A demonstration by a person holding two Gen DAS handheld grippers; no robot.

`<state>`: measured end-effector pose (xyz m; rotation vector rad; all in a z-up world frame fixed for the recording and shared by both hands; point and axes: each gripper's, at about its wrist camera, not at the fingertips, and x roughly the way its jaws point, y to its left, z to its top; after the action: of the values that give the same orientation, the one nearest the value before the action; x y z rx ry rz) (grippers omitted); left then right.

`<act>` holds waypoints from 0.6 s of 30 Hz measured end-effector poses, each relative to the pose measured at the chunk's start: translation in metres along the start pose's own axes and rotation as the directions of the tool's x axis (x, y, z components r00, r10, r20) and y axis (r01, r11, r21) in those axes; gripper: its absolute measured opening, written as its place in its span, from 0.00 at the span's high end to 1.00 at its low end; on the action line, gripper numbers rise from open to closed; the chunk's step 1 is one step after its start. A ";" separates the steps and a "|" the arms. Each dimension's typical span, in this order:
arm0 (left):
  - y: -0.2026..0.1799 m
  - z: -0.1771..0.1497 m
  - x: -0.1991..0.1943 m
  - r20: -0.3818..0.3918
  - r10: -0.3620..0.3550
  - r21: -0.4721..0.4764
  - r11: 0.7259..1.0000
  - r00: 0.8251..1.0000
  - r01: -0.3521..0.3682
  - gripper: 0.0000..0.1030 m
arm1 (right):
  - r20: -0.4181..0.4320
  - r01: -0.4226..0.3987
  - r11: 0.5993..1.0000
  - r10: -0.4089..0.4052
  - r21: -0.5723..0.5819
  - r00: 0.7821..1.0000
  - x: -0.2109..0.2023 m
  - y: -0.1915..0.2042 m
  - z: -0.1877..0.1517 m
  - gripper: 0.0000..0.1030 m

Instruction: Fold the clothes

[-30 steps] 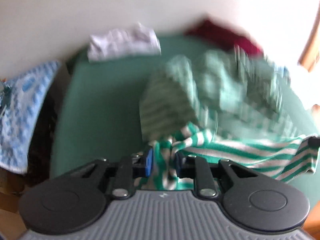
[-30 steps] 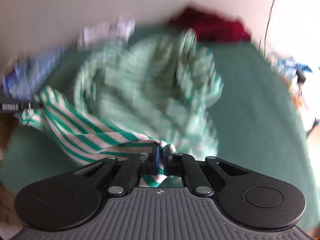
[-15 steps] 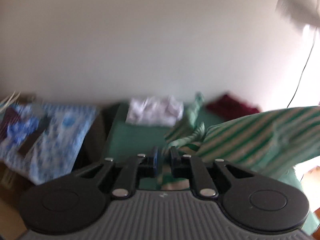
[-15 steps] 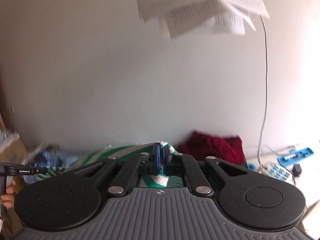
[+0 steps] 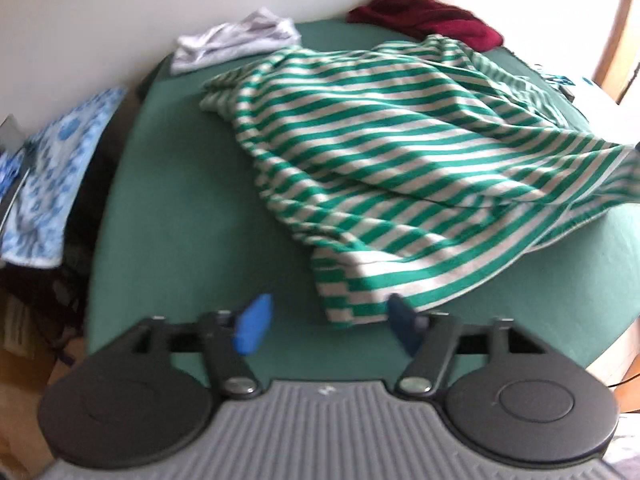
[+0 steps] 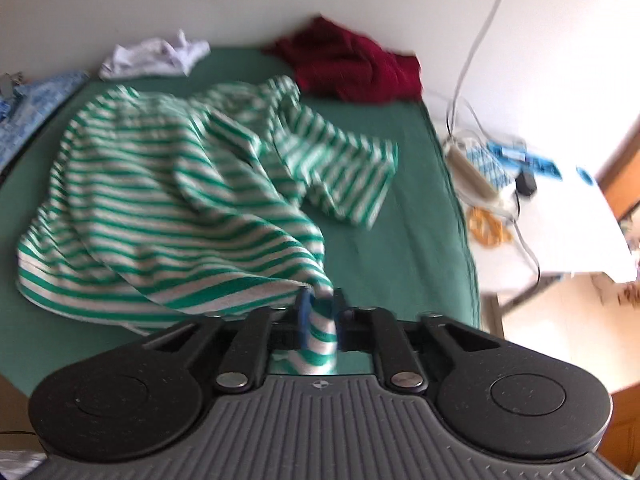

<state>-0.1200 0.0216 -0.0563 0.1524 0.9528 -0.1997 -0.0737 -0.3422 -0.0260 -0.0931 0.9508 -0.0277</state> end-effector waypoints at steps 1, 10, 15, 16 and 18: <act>-0.005 -0.003 0.006 0.022 -0.001 0.015 1.000 1.000 0.001 0.15 | -0.013 -0.003 1.000 0.004 0.028 1.000 0.005 -0.004 -0.003 0.55; -0.016 0.005 0.062 0.020 -0.065 0.098 0.993 0.998 0.062 0.05 | -0.074 -0.007 0.992 0.016 0.128 0.997 0.051 0.003 -0.021 0.33; -0.016 0.003 0.072 0.026 -0.116 0.055 0.992 0.993 0.115 0.34 | -0.064 0.006 0.994 0.001 0.112 0.998 0.053 0.006 -0.036 0.33; -0.015 0.003 0.070 0.036 -0.122 0.041 0.992 0.992 0.120 0.50 | -0.056 0.002 0.994 0.004 0.112 0.998 0.053 0.005 -0.038 0.33; -0.011 0.004 0.065 0.031 -0.153 0.011 0.988 0.988 0.152 0.82 | -0.057 0.008 0.994 -0.002 0.105 0.998 0.055 0.003 -0.043 0.33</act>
<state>-0.0828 0.0033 -0.1078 0.0842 0.9327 -0.3464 -0.0763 -0.3457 -0.0956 0.0029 1.0040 -0.0851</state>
